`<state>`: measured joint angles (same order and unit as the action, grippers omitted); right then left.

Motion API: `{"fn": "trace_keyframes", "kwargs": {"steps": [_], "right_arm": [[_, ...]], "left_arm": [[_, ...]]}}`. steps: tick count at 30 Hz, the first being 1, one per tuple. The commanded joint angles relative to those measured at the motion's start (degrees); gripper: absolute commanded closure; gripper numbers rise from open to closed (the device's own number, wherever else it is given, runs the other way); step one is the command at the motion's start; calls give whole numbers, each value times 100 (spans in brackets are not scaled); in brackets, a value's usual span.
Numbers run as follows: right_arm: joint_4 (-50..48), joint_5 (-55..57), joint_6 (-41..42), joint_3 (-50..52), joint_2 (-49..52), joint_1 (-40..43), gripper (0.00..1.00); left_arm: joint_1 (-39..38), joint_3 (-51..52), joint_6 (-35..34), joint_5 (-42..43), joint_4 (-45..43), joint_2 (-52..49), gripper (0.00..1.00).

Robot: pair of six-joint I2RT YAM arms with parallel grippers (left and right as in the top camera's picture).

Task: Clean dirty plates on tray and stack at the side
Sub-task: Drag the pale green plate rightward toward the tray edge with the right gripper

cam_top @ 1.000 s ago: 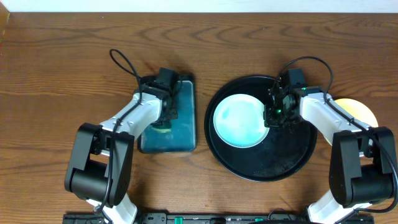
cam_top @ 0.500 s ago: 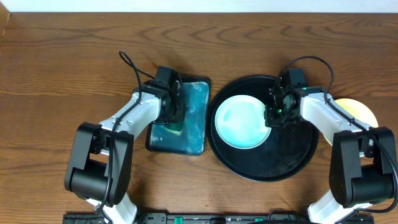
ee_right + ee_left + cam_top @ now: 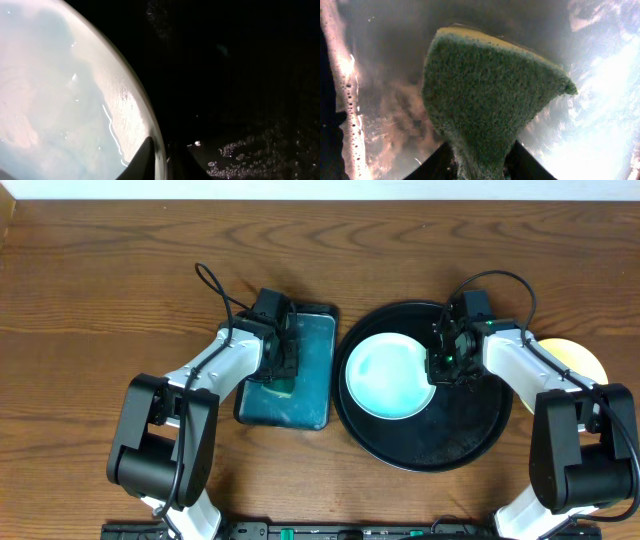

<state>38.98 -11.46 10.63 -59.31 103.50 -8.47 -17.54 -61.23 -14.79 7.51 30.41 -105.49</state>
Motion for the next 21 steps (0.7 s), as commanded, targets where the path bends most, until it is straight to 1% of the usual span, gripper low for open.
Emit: {"fn": "trace_keyframes", "kwargs": {"steps": [1, 3, 8, 12, 14, 15, 16, 18, 21], "right_arm": [[-50, 90, -39, 63, 44, -66, 85], [-94, 90, -39, 66, 44, -114, 84], [-221, 90, -39, 98, 44, -275, 84], [-225, 90, -39, 105, 57, -369, 89], [-212, 90, -37, 105, 70, -402, 93], [-205, 90, -37, 105, 74, -417, 95], [-190, 90, -37, 105, 74, -424, 99], [-162, 90, 24, 105, 74, -435, 99], [-35, 92, 133, 105, 74, -437, 99]], "left_arm": [[-42, 192, -39, -72, 162, -258, 58], [-42, 192, -39, -72, 162, -258, 52], [-42, 192, -39, -72, 162, -258, 45], [-42, 195, -42, -72, 160, -260, 41], [-42, 195, -52, -72, 160, -262, 36], [-42, 195, -52, -72, 160, -264, 32], [-42, 195, -52, -72, 162, -264, 29], [-42, 195, -52, -72, 162, -264, 25], [-42, 195, -52, -72, 160, -264, 23]]}}
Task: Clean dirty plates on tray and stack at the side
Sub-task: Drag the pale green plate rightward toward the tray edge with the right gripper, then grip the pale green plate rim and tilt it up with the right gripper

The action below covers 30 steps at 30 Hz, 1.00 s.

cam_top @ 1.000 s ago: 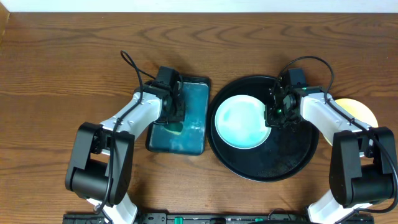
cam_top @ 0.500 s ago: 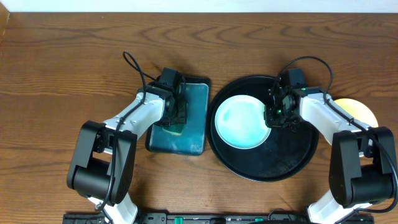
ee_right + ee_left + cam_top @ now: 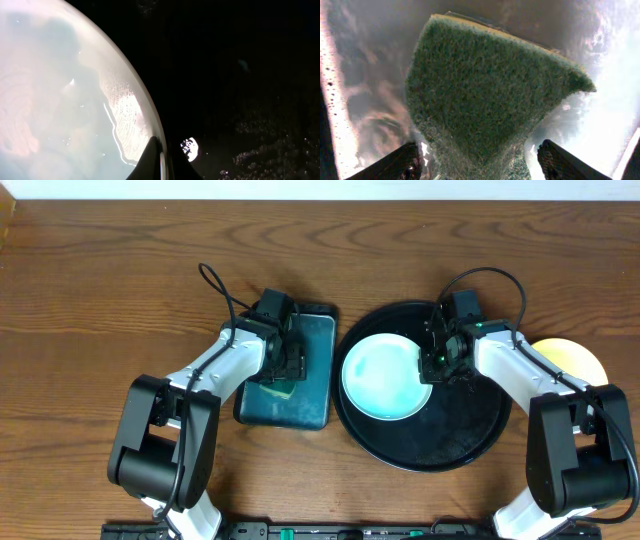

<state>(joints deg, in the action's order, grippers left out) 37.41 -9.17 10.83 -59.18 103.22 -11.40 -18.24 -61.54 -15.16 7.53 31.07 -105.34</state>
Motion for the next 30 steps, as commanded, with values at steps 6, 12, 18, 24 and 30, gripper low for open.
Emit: {"fn": "trace_keyframes", "kwargs": {"steps": [6, 12, 18, 24, 30], "right_arm": [[321, -136, 92, 90, 46, -138, 99], [570, 313, 114, 83, -584, -103, 99], [713, 1384, 114, 83, -1711, -125, 99], [741, 2149, 111, 83, -2509, -138, 99], [776, 2277, 111, 83, -2756, -146, 99]], "left_arm": [[28, 225, -13, -74, 96, -280, 18], [28, 225, -15, -72, 94, -280, 17], [28, 225, -15, -72, 92, -280, 16], [28, 225, -15, -72, 74, -280, 16], [28, 225, -15, -72, 74, -280, 16]]}}
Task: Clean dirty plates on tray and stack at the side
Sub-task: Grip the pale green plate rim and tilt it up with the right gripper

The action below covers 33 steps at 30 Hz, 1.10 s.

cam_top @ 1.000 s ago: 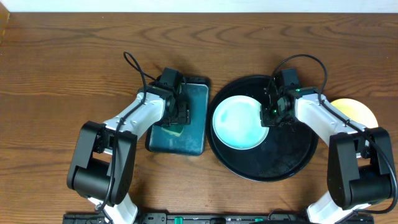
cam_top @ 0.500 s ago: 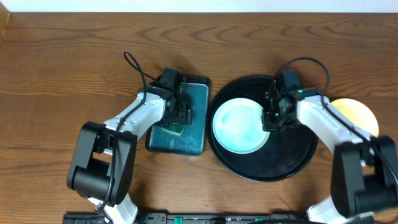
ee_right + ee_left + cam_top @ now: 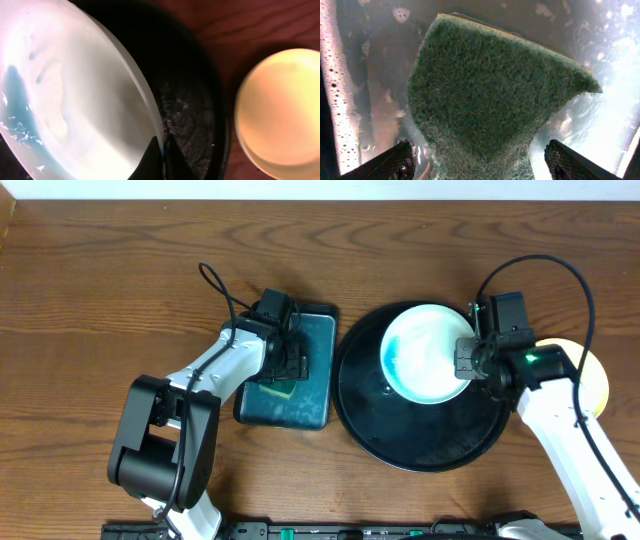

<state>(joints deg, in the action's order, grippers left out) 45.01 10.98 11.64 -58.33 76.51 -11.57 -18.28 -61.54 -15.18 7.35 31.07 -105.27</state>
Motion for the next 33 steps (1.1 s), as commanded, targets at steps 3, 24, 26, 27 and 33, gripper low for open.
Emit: {"fn": "trace_keyframes", "kwargs": {"steps": [3, 24, 26, 27, 33], "right_arm": [[103, 378, 33, -2, -87, -129, 99], [44, 2225, 28, -7, -87, -802, 99], [22, 2662, 28, -7, -87, -1034, 99], [2, 2981, 28, -7, -87, -1178, 99], [-201, 4269, -90, -7, -87, -1843, 99]], "left_arm": [[33, 225, -13, -55, 74, -286, 16], [33, 225, -15, -52, 72, -286, 16], [33, 225, -15, -52, 72, -286, 16], [33, 225, -15, -52, 72, -286, 16], [33, 225, -15, -52, 72, -286, 16]]}}
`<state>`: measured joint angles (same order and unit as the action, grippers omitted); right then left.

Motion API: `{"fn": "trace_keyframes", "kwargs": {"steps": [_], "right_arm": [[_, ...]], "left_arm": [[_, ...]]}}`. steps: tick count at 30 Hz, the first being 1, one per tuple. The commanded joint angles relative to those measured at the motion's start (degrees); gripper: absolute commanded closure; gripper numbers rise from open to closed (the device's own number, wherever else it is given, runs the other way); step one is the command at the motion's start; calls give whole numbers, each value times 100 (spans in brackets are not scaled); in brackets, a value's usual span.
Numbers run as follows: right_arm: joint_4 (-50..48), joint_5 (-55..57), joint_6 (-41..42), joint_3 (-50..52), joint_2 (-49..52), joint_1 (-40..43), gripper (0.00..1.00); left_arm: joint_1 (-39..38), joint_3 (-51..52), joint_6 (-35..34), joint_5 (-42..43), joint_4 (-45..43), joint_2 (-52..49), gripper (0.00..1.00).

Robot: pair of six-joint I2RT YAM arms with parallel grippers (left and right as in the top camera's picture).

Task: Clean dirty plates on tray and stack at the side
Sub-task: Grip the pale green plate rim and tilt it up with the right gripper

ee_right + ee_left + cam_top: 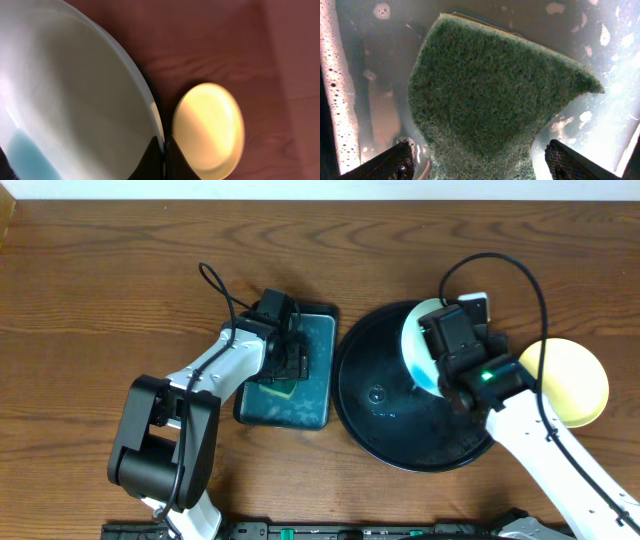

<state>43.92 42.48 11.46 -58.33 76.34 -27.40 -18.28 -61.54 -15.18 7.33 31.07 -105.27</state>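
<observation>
A white plate (416, 343) with blue soapy smears is held steeply on edge above the round black tray (400, 430). My right gripper (162, 150) is shut on the plate's rim (150, 100). A yellow plate (566, 380) lies on the table to the right of the tray and also shows in the right wrist view (207, 130). My left gripper (480, 167) stands open in the teal basin (312, 395). One of its fingers (395, 160) is on each side of the green sponge (495, 100), which rests in foamy water.
The basin and the tray sit side by side, almost touching, at mid-table. Both arms' cables loop above them. Brown wood table (90, 300) stretches to the left and behind. A black rail runs along the front edge.
My right gripper has shifted left over the tray's back half and tipped the plate from a shallow tilt to nearly on edge. The left gripper and sponge are unchanged.
First my left gripper was shut on the sponge in the basin and my right gripper was shut on the rim of the plate lying flat in the tray. Then the left gripper was open. The plate was then raised at the tray's back right, and now stands on edge.
</observation>
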Motion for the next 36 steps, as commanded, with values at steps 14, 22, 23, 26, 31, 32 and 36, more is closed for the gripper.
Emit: {"fn": "trace_keyframes", "kwargs": {"steps": [14, 22, 23, 26, 31, 32, 36], "right_arm": [[-1132, 2771, -1338, -7, -68, -1440, 99], [-1207, 2914, -1392, -7, -68, -1471, 99], [-1207, 2911, -1390, -7, -68, -1471, 99], [-1207, 2909, -1390, -7, -68, -1471, 99], [-1204, 2911, -1390, -7, -68, -1471, 99], [-1207, 2911, -1390, -7, -68, -1471, 99], [-1207, 2911, -1388, -7, -68, -1471, 99]], "left_arm": [[33, 225, -15, -48, 74, -286, 16], [33, 225, -15, -48, 74, -286, 16], [33, 225, -15, -48, 74, -286, 16], [33, 225, -15, -48, 74, -286, 16], [33, 225, -15, -48, 74, -286, 16], [33, 225, -15, -48, 74, -286, 16], [33, 225, -15, -48, 74, -286, 16]]}}
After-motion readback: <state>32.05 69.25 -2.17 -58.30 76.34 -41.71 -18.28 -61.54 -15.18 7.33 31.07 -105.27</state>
